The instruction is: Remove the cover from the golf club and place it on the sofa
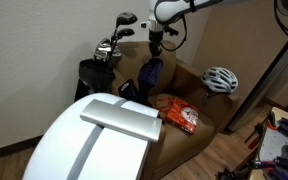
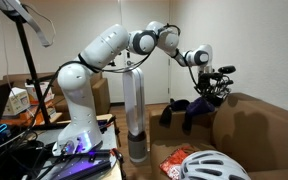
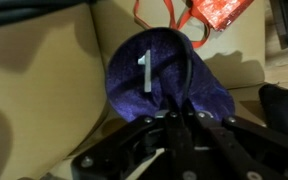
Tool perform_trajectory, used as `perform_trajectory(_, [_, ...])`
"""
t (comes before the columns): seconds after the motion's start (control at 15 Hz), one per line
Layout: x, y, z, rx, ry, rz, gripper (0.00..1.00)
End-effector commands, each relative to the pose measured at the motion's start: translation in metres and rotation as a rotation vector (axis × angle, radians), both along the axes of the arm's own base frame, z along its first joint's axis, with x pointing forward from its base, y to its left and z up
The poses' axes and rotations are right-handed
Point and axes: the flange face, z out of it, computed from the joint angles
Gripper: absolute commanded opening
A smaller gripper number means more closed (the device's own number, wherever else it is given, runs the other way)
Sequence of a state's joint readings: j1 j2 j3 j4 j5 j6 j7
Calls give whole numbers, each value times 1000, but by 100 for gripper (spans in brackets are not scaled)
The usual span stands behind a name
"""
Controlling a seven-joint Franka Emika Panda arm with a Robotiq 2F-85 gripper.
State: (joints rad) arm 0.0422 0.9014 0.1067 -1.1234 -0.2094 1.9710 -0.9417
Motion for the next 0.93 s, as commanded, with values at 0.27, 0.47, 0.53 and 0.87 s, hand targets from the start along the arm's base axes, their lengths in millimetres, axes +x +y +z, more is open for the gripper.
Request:
perform_trajectory(0.27, [-19, -9, -93, 36, 354, 212, 7])
perform_trajectory(0.47, [-23, -8, -125, 65, 388, 213, 8])
perform_trajectory(0.53, [-23, -4, -136, 79, 369, 191, 7])
perform_trajectory(0.87, [-22, 21, -175, 198, 287, 150, 8])
